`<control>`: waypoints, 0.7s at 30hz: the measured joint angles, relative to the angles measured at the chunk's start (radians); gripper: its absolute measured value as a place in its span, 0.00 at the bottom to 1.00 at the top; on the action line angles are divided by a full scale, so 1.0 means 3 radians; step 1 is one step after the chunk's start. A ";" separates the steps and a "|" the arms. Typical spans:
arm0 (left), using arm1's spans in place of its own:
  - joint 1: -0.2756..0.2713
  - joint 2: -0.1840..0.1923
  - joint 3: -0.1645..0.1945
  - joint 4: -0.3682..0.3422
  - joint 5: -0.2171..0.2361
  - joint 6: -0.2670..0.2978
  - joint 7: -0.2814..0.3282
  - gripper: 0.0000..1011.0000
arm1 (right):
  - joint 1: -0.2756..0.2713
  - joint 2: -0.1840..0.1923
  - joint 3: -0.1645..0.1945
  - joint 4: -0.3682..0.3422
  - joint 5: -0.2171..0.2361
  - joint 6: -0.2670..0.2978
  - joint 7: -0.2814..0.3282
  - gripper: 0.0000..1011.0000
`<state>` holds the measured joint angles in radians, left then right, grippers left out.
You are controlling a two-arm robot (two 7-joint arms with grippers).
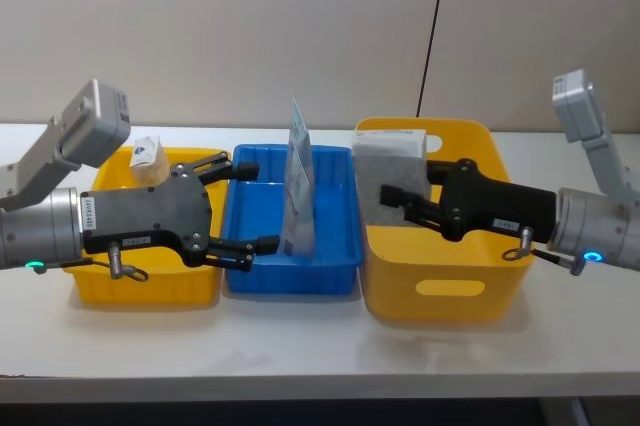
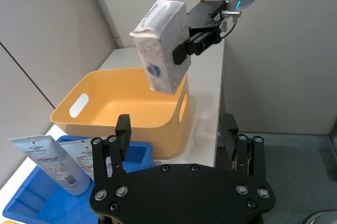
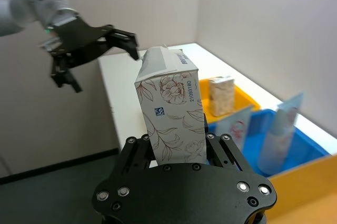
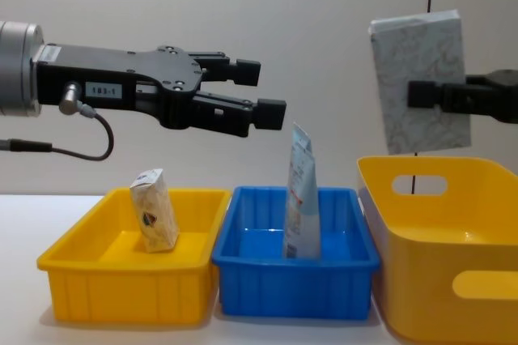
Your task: Bimanual collaborative sorting of washing and personal care products
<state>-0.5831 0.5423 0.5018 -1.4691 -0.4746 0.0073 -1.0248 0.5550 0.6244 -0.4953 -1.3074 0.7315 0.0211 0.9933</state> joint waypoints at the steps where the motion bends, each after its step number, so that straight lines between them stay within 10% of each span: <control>1: 0.0000 0.0000 0.0000 0.0000 0.0000 0.0000 0.0000 0.99 | -0.0027 0.0020 0.0017 -0.0030 -0.0006 0.0002 -0.0072 0.36; 21: 0.0000 0.0000 0.0000 0.0000 0.0000 0.0000 0.0000 0.99 | -0.0369 0.0159 0.0197 -0.0281 -0.0256 0.0090 -0.1099 0.36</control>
<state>-0.5832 0.5423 0.5018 -1.4691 -0.4747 0.0073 -1.0249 0.4443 0.6722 -0.4361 -1.3917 0.6548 0.0481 0.6638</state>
